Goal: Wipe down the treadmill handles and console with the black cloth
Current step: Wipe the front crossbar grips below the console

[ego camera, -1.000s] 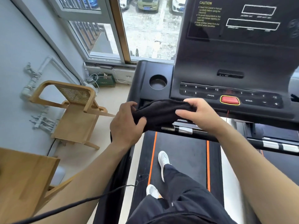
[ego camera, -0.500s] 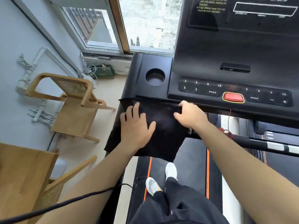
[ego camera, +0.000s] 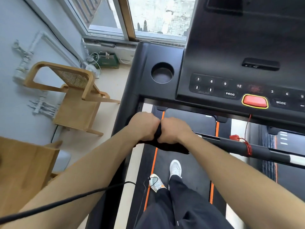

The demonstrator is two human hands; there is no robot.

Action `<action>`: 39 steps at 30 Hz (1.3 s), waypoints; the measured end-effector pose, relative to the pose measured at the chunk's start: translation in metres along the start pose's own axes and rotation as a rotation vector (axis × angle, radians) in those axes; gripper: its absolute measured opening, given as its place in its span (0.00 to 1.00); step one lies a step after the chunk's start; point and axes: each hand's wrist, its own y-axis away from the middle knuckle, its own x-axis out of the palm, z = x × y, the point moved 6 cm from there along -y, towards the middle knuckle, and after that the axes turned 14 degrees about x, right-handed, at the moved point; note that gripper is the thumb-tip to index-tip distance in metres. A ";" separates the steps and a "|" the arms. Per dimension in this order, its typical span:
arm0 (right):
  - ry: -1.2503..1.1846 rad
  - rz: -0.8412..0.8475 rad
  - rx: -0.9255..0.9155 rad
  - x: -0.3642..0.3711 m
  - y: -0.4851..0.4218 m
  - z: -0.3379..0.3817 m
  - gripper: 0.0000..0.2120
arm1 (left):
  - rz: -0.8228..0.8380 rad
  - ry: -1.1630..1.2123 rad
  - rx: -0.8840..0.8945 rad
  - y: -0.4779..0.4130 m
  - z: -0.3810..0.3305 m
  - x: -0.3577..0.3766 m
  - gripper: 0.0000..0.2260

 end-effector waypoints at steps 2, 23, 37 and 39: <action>-0.036 0.216 -0.048 0.001 -0.010 0.000 0.17 | 0.201 0.109 0.046 -0.010 0.005 -0.001 0.09; -0.076 0.109 -0.075 -0.005 0.002 -0.005 0.15 | 0.157 0.104 -0.004 -0.010 0.000 -0.001 0.13; -0.088 0.213 -0.063 -0.007 0.012 -0.052 0.14 | 0.298 0.266 -0.061 -0.032 -0.030 -0.014 0.19; -0.016 0.033 -0.047 -0.004 0.020 -0.062 0.13 | 0.228 0.234 -0.046 -0.035 -0.035 -0.012 0.17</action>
